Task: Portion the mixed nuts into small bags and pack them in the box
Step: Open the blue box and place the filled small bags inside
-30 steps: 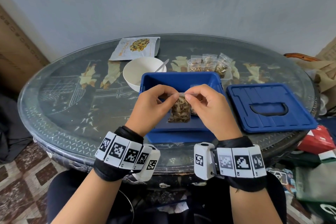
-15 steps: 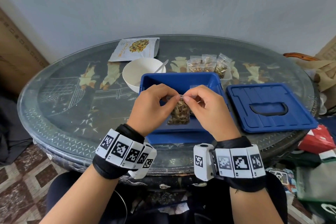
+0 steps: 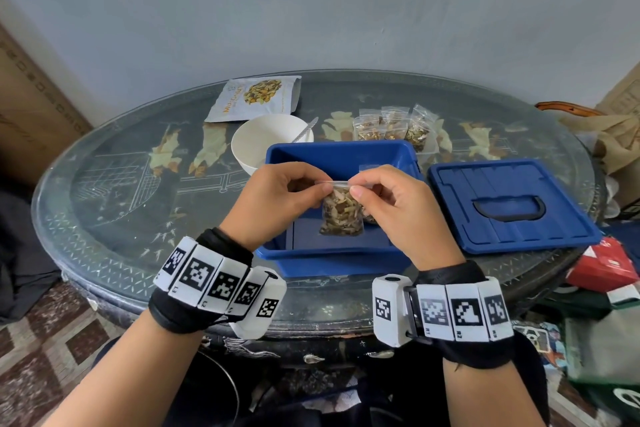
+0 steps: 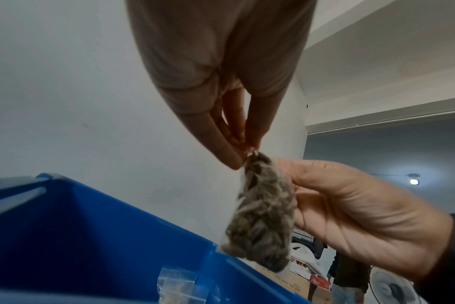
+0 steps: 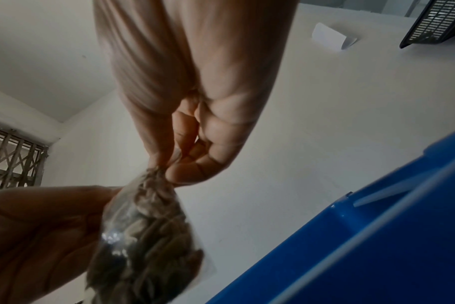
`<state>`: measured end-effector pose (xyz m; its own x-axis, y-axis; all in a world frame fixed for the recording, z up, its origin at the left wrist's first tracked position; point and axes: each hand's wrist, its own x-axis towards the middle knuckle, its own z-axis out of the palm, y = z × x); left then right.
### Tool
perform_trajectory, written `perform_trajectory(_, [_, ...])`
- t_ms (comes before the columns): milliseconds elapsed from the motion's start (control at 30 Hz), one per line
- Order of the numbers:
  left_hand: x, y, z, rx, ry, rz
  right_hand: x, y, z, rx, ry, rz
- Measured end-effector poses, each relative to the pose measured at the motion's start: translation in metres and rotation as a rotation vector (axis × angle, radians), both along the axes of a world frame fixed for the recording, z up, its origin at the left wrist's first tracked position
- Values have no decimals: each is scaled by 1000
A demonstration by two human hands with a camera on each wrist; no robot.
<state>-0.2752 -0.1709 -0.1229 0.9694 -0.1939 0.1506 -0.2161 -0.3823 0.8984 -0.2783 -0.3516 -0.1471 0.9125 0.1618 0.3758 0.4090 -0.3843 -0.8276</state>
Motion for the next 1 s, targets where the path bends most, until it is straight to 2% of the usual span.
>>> perform_trajectory(267, [-3,-6,-4,38,-99,48,-1,1,2,3,2,7])
perform_trajectory(467, [-4,1,-2,-99,13,20,1,-4,2,42,8,4])
perform_trajectory(667, [-1,5,-5,25,-125,38,3,-2,2,49,50,30])
perform_trajectory(833, [1,4,-10,60,-228,26,6,-1,5,1,62,75])
perform_trajectory(1000, [0,2,-7,46,-185,-26,9,-3,11,-65,25,82])
